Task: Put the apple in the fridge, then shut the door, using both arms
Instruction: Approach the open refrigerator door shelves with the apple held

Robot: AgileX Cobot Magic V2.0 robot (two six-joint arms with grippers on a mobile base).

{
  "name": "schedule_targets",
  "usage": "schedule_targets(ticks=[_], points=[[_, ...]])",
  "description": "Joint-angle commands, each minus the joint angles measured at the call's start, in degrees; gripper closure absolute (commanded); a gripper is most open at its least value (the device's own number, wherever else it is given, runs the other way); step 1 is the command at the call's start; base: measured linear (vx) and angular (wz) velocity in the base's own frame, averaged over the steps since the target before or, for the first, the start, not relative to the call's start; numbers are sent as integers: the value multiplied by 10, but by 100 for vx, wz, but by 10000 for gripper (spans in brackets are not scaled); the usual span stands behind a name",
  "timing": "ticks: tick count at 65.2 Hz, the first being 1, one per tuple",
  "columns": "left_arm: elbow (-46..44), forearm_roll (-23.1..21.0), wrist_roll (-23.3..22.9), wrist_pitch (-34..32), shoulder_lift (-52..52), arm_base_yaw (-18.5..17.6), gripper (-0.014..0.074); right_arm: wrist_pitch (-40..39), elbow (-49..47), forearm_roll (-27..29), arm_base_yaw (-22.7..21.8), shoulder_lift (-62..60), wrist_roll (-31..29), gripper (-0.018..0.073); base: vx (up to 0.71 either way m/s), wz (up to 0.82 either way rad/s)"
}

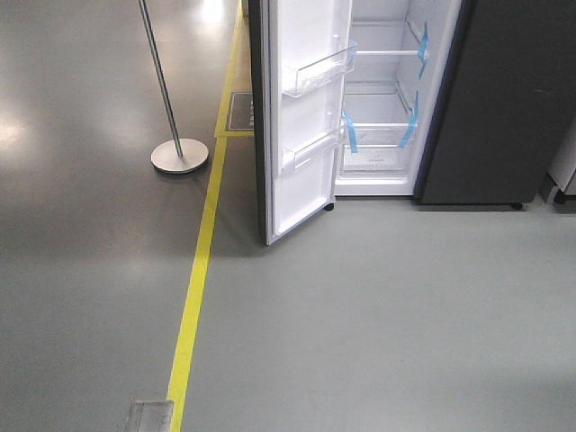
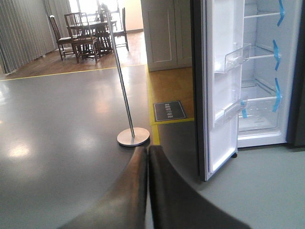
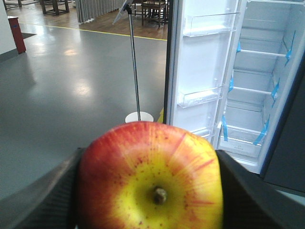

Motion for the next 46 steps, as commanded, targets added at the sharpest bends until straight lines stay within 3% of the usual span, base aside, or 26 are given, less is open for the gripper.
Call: schedule_targets(ticks=[1, 46], points=[[-10, -5, -2, -44, -7, 0, 602, -48, -12, 9, -2, 4, -4, 426, 24, 1], [-10, -5, -2, -44, -7, 0, 602, -47, -12, 9, -2, 4, -4, 426, 25, 0]])
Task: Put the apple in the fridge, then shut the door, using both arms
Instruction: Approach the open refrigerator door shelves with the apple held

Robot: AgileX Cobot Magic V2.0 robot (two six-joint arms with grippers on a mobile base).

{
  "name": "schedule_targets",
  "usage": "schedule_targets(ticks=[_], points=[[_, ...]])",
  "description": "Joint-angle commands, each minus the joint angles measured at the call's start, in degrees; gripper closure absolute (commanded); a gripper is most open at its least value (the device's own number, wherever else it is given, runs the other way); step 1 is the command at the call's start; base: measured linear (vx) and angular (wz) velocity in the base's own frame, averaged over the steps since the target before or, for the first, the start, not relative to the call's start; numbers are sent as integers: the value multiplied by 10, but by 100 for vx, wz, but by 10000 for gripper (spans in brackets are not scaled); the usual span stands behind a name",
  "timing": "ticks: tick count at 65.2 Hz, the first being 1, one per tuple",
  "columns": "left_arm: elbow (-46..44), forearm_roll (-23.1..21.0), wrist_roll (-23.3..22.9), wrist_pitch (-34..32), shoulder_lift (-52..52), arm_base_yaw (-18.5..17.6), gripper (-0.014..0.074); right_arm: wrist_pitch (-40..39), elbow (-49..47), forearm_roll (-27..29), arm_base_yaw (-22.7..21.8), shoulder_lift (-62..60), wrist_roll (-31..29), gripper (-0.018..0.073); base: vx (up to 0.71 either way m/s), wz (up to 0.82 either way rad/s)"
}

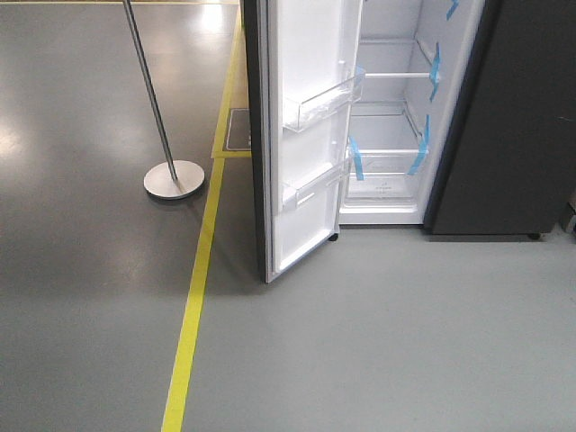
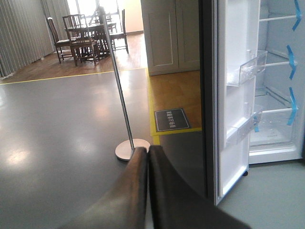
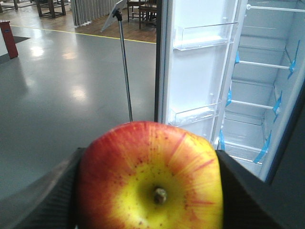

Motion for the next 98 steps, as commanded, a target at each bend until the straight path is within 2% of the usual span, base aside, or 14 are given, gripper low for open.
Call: schedule_targets(ticks=[1, 98], points=[[-10, -5, -2, -44, -7, 0, 602, -47, -12, 9, -2, 4, -4, 426, 24, 1], [-10, -5, -2, -44, -7, 0, 602, -48, -12, 9, -2, 4, -4, 426, 20, -1]])
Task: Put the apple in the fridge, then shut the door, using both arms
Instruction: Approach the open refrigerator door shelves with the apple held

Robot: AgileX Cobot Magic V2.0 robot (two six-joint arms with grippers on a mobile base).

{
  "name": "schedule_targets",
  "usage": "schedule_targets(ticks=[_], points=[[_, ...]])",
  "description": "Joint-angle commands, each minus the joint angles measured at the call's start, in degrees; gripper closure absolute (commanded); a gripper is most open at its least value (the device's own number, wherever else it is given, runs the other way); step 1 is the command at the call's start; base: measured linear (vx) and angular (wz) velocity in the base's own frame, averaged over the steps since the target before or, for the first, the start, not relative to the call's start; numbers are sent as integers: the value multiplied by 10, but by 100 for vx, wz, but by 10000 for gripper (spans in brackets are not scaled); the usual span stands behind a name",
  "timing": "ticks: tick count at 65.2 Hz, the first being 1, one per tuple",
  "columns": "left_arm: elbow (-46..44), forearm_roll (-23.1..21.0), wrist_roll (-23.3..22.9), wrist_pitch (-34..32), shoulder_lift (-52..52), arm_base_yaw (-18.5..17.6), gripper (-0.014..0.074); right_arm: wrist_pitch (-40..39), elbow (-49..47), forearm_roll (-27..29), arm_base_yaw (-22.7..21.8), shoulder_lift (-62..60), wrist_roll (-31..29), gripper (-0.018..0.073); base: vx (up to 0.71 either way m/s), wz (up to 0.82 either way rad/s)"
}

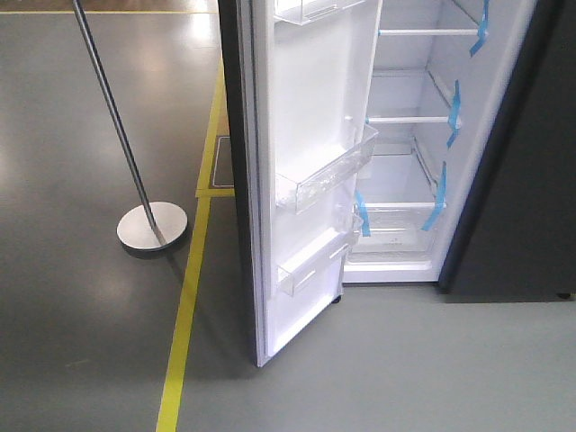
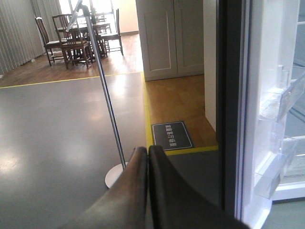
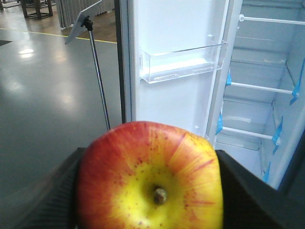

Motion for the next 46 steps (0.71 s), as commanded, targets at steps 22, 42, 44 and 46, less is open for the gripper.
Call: schedule_targets(ticks=[22, 42, 44, 46], points=[[-10, -5, -2, -44, -7, 0, 602, -48, -12, 9, -2, 4, -4, 426, 19, 4], [-10, -5, -2, -44, -7, 0, 602, -48, -12, 9, -2, 4, -4, 426, 19, 0], [-10, -5, -2, -44, -7, 0, 602, -47, -12, 9, -2, 4, -4, 426, 18, -1], [-10, -5, -2, -44, -7, 0, 602, -47, -12, 9, -2, 4, -4, 426, 17, 0]])
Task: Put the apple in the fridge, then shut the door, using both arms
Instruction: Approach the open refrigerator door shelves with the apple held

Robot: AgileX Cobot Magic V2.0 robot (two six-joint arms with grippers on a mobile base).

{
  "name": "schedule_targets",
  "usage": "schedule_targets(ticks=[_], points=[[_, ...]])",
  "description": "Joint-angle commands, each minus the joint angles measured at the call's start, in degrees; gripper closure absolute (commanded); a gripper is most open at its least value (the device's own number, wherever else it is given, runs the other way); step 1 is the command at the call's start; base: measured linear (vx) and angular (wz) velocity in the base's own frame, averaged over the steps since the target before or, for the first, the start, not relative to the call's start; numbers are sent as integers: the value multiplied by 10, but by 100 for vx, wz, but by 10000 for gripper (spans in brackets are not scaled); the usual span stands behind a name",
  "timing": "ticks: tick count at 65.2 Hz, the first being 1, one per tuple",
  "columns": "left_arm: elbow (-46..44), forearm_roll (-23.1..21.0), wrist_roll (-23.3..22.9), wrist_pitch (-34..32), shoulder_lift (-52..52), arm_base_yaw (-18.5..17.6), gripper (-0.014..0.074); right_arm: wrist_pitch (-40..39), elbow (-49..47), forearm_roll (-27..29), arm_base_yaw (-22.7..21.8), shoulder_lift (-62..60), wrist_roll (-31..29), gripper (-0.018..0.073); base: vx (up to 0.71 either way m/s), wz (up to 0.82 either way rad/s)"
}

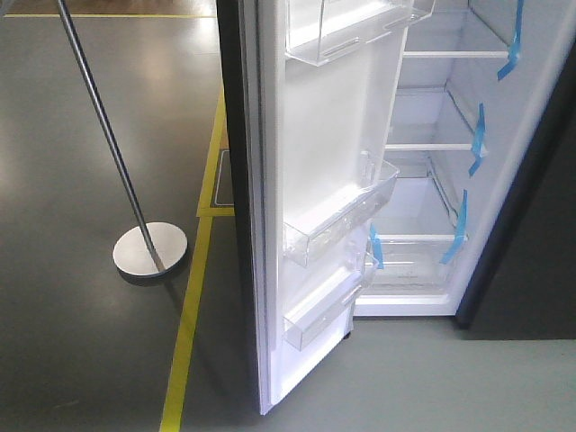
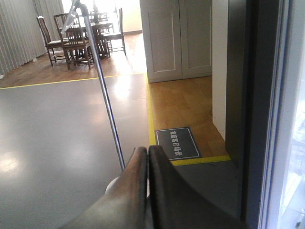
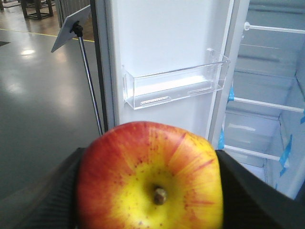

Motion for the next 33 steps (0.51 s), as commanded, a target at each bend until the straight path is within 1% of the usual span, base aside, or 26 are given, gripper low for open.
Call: schedule_targets(ticks=[1, 33], points=[[-10, -5, -2, -44, -7, 0, 602, -47, -12, 9, -2, 4, -4, 426, 17, 0], [-10, -5, -2, -44, -7, 0, 602, -47, -12, 9, -2, 4, -4, 426, 14, 0]])
